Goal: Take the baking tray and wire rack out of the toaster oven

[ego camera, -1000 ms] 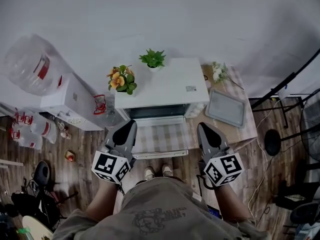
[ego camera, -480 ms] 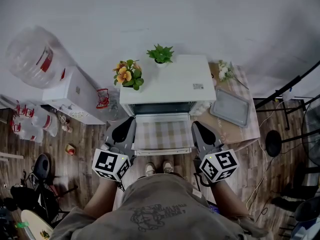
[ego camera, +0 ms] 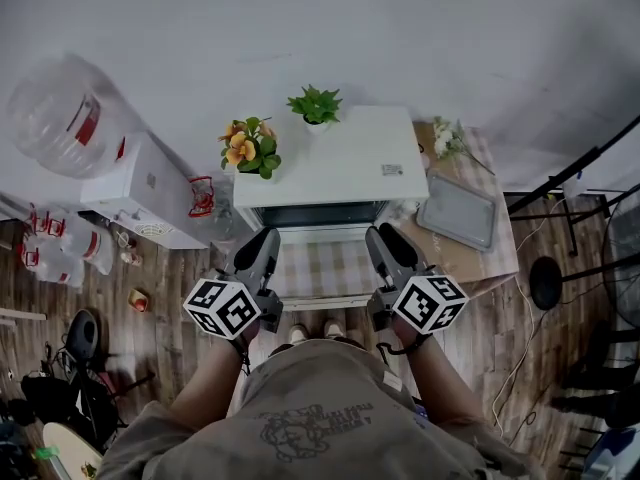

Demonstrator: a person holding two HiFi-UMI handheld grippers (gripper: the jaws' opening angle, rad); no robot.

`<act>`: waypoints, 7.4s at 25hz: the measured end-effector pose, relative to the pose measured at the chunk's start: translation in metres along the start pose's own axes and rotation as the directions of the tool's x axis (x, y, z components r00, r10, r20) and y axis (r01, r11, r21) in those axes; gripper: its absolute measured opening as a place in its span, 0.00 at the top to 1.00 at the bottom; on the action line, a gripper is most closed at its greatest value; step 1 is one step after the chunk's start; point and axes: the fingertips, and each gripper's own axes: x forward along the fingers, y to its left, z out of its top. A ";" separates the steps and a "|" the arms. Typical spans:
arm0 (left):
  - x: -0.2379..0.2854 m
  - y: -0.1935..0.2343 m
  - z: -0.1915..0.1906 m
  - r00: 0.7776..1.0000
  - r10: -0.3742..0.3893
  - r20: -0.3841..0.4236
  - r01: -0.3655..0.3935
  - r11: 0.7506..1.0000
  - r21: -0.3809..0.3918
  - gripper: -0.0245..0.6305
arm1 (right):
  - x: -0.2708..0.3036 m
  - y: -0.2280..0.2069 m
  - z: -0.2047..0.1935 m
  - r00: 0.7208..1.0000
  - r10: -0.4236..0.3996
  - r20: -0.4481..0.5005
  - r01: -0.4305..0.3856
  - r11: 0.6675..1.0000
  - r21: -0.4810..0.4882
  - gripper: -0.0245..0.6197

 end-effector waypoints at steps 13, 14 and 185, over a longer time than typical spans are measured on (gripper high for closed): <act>0.044 0.042 -0.054 0.990 0.038 0.139 0.028 0.894 -0.447 0.78 | 0.048 -0.065 -0.043 0.996 -0.074 0.055 0.048 0.924 0.378 0.61; 0.047 0.046 -0.059 0.990 0.050 0.136 0.018 0.890 -0.455 0.78 | 0.051 -0.070 -0.047 0.995 -0.083 0.056 0.054 0.917 0.395 0.62; 0.099 -0.160 -0.280 0.858 -0.405 -0.316 0.066 0.696 -0.715 0.94 | -0.266 -0.186 -0.105 0.749 -0.601 0.280 0.144 0.560 0.816 0.92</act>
